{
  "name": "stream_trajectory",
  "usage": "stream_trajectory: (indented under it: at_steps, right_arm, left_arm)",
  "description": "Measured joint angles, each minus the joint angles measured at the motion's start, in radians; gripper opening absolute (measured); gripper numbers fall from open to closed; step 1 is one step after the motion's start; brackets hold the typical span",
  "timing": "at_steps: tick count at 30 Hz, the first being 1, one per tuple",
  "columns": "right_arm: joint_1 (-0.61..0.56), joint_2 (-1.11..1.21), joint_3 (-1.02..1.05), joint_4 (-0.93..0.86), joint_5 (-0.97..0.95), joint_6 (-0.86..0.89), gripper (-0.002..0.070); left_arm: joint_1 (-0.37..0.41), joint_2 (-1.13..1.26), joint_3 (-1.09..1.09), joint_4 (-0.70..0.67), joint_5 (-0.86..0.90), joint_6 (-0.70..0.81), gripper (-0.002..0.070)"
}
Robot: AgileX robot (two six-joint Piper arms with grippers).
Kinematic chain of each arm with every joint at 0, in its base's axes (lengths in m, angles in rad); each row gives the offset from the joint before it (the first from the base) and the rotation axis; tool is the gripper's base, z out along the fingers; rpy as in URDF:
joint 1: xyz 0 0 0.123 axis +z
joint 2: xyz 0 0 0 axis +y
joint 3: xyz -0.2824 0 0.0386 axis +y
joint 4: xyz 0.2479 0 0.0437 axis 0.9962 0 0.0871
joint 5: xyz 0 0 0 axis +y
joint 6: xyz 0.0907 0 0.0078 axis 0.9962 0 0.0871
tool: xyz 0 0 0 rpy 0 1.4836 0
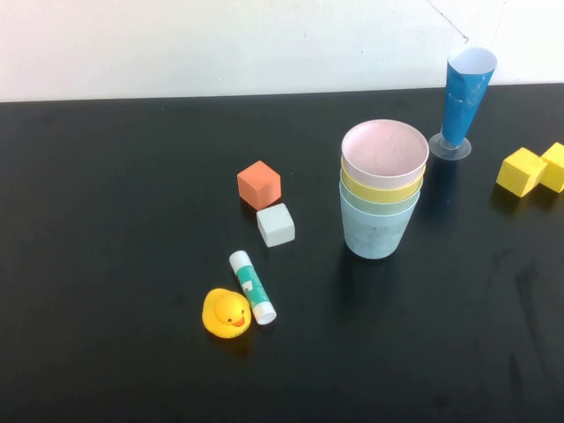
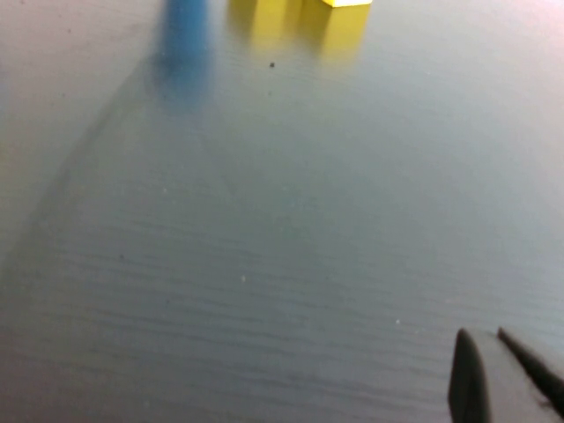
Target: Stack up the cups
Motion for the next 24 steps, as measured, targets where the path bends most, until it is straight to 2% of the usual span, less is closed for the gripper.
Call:
stream_trajectory:
  at_steps: [4,24]
  right_arm:
    - [0.0,0.0,0.0,0.0,0.0,0.0,-0.0003]
    - [0.0,0.0,0.0,-0.002,0.0,0.0,-0.0003]
  left_arm:
    - [0.0,0.0,-0.002,-0.004,0.105,0.011,0.0001]
    - [0.0,0.0,-0.002,-0.024,0.112,0.011,0.0001]
